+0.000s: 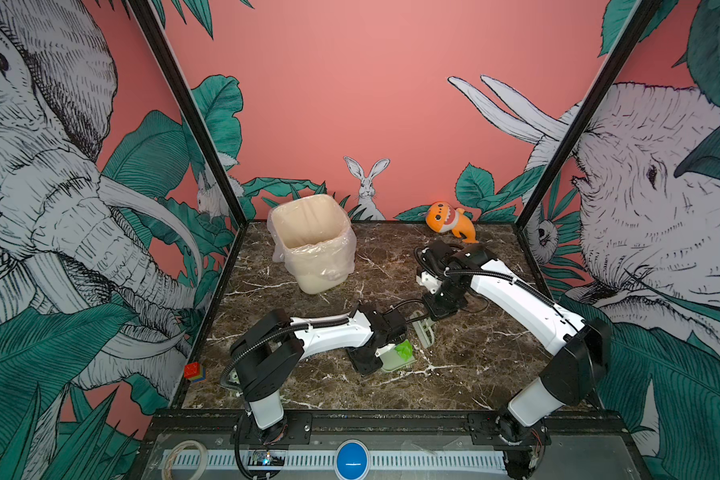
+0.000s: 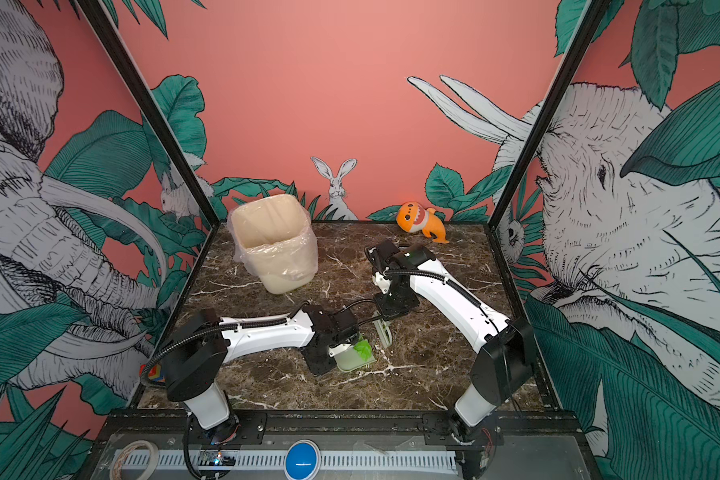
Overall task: Sweep away the paper scraps from the table
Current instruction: 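Sweep the green scrap into the dustpan with the right gripper's brush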
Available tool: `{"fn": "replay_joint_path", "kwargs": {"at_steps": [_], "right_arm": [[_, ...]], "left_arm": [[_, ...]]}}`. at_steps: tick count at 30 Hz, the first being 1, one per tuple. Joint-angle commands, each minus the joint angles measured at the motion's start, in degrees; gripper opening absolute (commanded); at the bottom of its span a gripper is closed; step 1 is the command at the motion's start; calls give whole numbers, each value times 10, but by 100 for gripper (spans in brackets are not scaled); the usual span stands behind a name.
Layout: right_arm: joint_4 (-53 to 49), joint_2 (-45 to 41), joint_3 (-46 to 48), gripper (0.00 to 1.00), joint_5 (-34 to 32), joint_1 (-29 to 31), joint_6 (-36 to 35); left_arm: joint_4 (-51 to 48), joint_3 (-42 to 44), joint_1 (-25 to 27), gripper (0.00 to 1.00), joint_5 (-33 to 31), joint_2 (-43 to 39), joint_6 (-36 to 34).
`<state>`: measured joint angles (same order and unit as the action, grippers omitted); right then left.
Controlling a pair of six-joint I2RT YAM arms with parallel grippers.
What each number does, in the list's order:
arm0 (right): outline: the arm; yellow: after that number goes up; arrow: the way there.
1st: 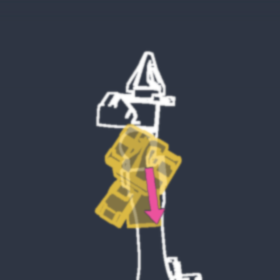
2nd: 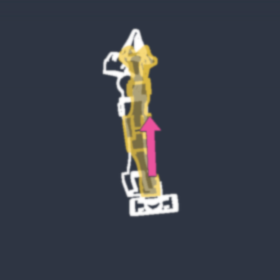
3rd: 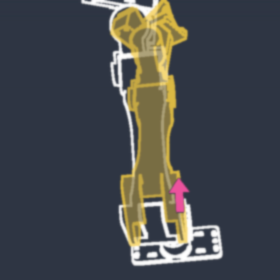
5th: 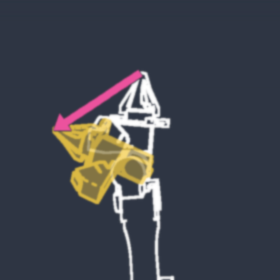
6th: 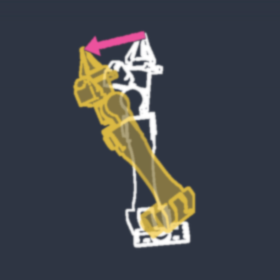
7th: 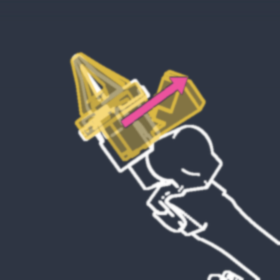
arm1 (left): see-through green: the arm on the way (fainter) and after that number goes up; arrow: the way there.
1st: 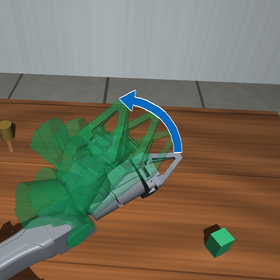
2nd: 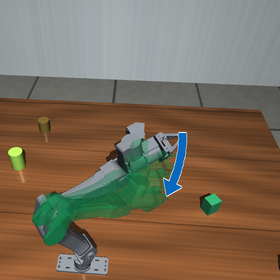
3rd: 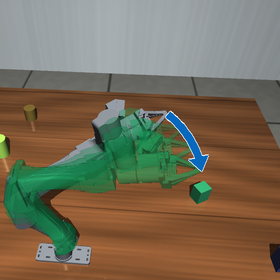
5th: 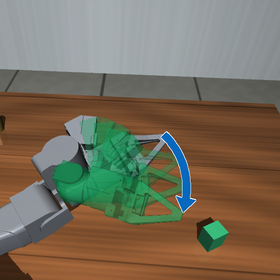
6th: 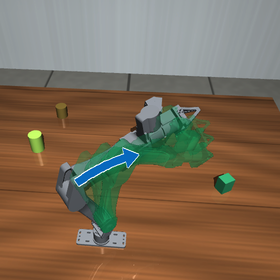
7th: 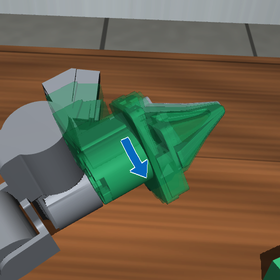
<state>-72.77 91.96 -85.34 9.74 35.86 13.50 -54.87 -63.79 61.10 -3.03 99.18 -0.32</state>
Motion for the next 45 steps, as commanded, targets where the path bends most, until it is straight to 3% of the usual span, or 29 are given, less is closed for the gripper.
{"fn": "replay_joint_path", "kwargs": {"at_steps": [1,13,25,36,45], "right_arm": [[10,-6,11,0,34,22,11],[75,-19,12,0,143,58,47],[4,-38,3,0,37,47,25],[-18,-80,17,0,22,3,10],[8,-137,56,0,54,-69,8]], "left_arm": [[2,-8,3,15,-1,-5,-2],[-1,-11,3,15,-2,-3,-3],[0,-9,3,14,-8,-10,0],[5,-5,3,14,-39,-58,13],[-17,-22,2,14,-73,-129,26]]}}
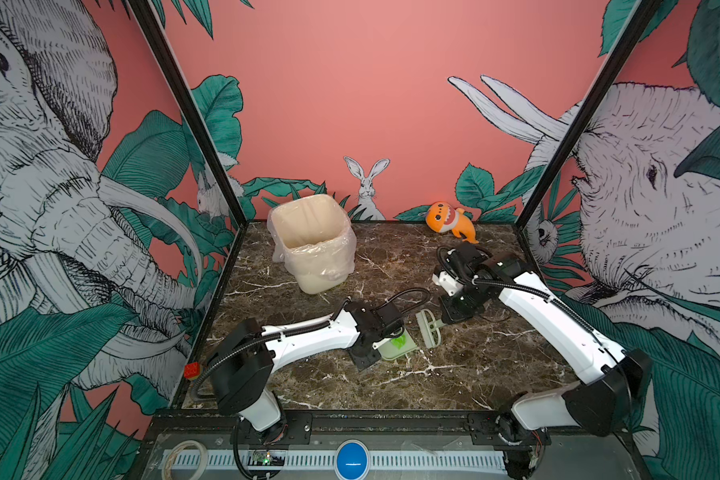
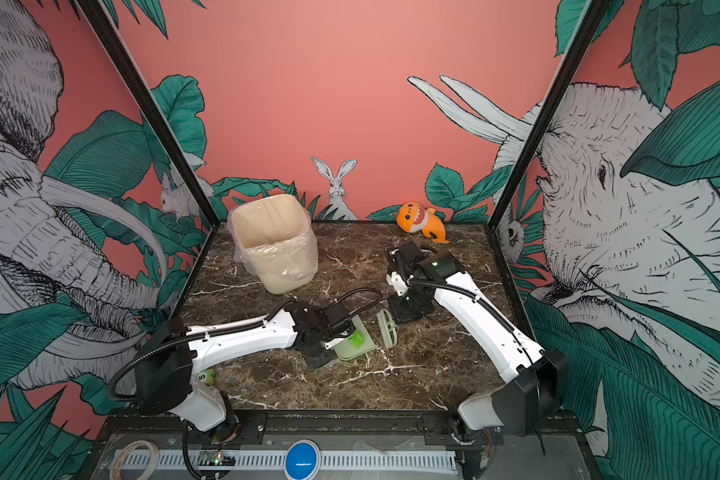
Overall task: Sweep away the paper scraps from the table
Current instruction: 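Lift the dustpan with the left gripper and carry it to the bin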
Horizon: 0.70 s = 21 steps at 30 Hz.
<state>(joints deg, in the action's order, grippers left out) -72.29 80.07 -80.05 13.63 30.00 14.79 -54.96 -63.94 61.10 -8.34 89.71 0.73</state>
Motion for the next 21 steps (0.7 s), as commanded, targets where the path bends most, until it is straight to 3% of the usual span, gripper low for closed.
{"fn": "replay_joint_path", "kwargs": {"at_steps": [1,9,21], "right_arm": [[4,-22,5,0,16,-16,-5],[15,-38,22,0,31,-38,-8],[23,-40,27,0,48,-55,-19]], "left_arm": [[-22,-25,1,14,-25,-44,16],[-75,-88,-26,14,-48,-111,20],[-206,-223,-129,15,-59,-167,4]]}}
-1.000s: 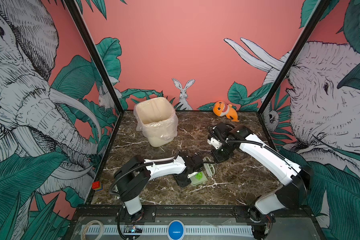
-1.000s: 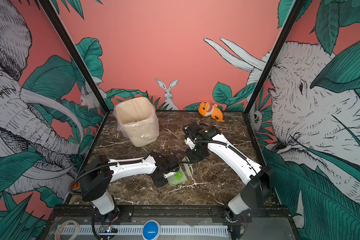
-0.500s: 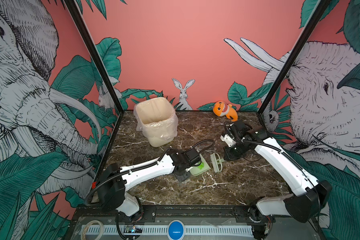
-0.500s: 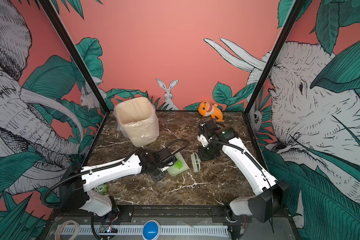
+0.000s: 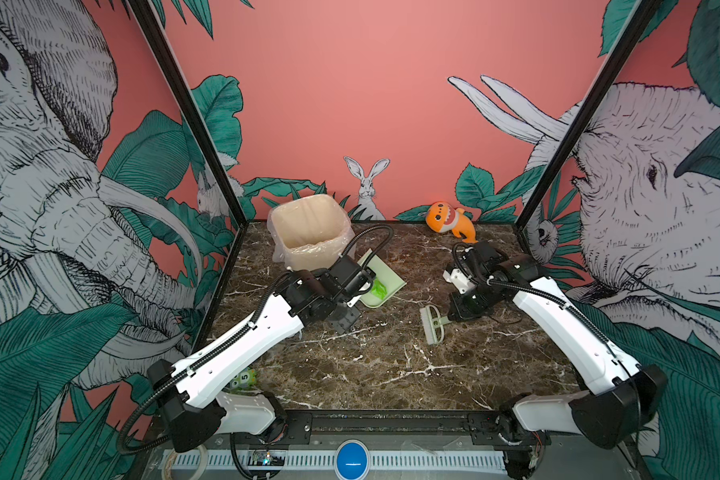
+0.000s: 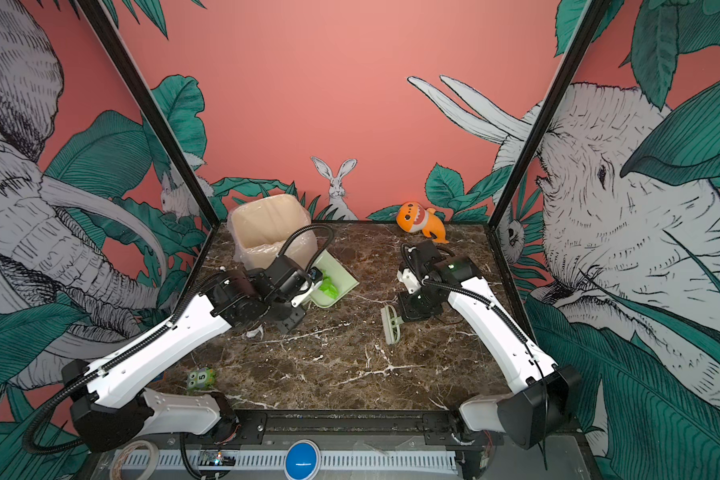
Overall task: Sweep away the paper scraps from the table
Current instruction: 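Lift the dustpan with the left gripper and carry it to the bin, then tip the dustpan over the bin with the left gripper to empty it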
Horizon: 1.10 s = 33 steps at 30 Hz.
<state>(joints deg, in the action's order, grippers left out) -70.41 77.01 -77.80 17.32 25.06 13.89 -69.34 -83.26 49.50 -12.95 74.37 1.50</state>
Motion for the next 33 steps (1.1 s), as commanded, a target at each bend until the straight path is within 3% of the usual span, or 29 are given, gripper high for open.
{"fn": "replay_joint_path", "kwargs": {"at_steps": [1,7,18,24,27,33], "right_arm": [[7,-9,5,0,13,-7,-11],[7,-11,5,0,22,-13,-18],[12,-15,15,0,39,-30,-33],[5,-16,13,0,46,-40,-45],[3,-15,12,0,49,-45,-49],[4,-10,13,0,57,-48,-54]], "left_arm": [[-71,-39,-23,15,-13,-14,-5],[-101,-77,-90,15,-1,-20,-17],[-97,-138,-275,16,4,-7,-66],[-79,-157,-384,16,42,10,-91],[-79,-180,-411,16,35,27,-103],[-85,-246,-418,17,-52,98,-125]]}}
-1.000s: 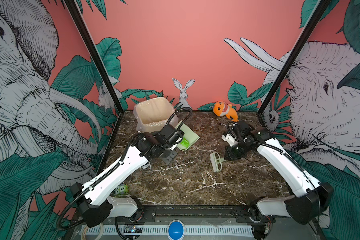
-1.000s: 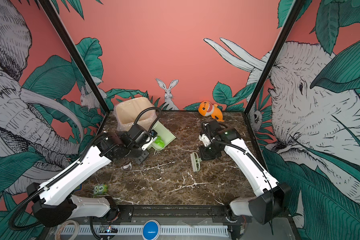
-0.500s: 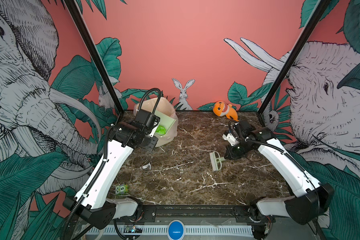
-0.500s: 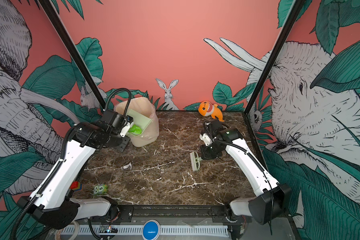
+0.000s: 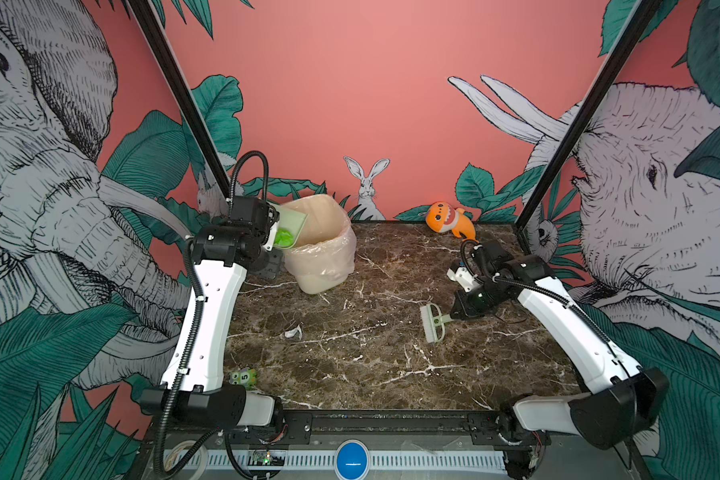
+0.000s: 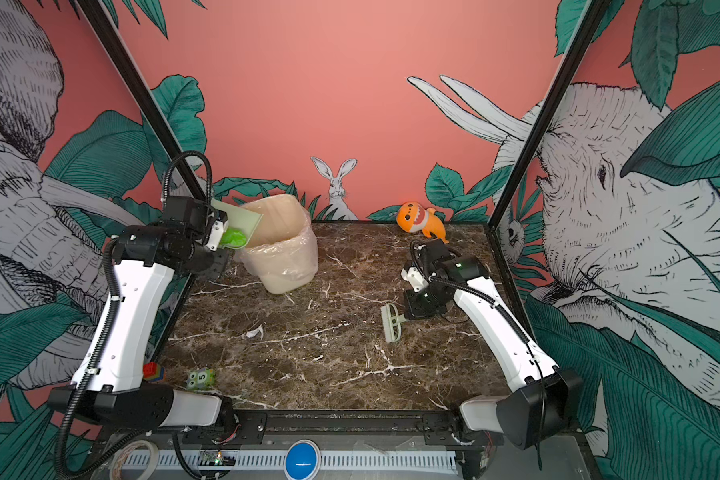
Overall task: Sweep away the paper scraps from the table
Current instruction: 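Tip the dustpan over the bin with the left gripper to empty it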
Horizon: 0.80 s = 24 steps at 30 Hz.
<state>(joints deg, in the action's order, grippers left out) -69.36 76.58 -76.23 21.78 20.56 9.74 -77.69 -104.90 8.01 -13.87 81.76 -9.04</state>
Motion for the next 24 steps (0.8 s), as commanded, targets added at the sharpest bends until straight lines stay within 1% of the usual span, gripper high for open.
{"fn": "replay_joint_path", "kwargs": {"at_steps": [1,5,9,11,14,20,24], "right_arm": [[-7,-6,-3,0,14,-3,-13],[-10,-7,-4,0,17,-6,-14],[-15,-11,-3,0,17,-6,-14],[-18,-10,-2,0,17,-7,-16],[-18,-8,-3,0,19,-8,-15],[-20,-6,-11,0,20,-8,-14],[-18,-9,-7,0,23,-9,-13]], "left_arm": [[-3,-43,-3,17,-53,39,-24],[-9,-95,-4,17,-97,90,-44],[-6,-113,0,16,-150,118,-69],[6,-105,15,16,-200,124,-91],[27,-85,41,16,-253,128,-121],[51,-48,77,15,-317,140,-157],[73,-29,90,14,-354,146,-180]]}}
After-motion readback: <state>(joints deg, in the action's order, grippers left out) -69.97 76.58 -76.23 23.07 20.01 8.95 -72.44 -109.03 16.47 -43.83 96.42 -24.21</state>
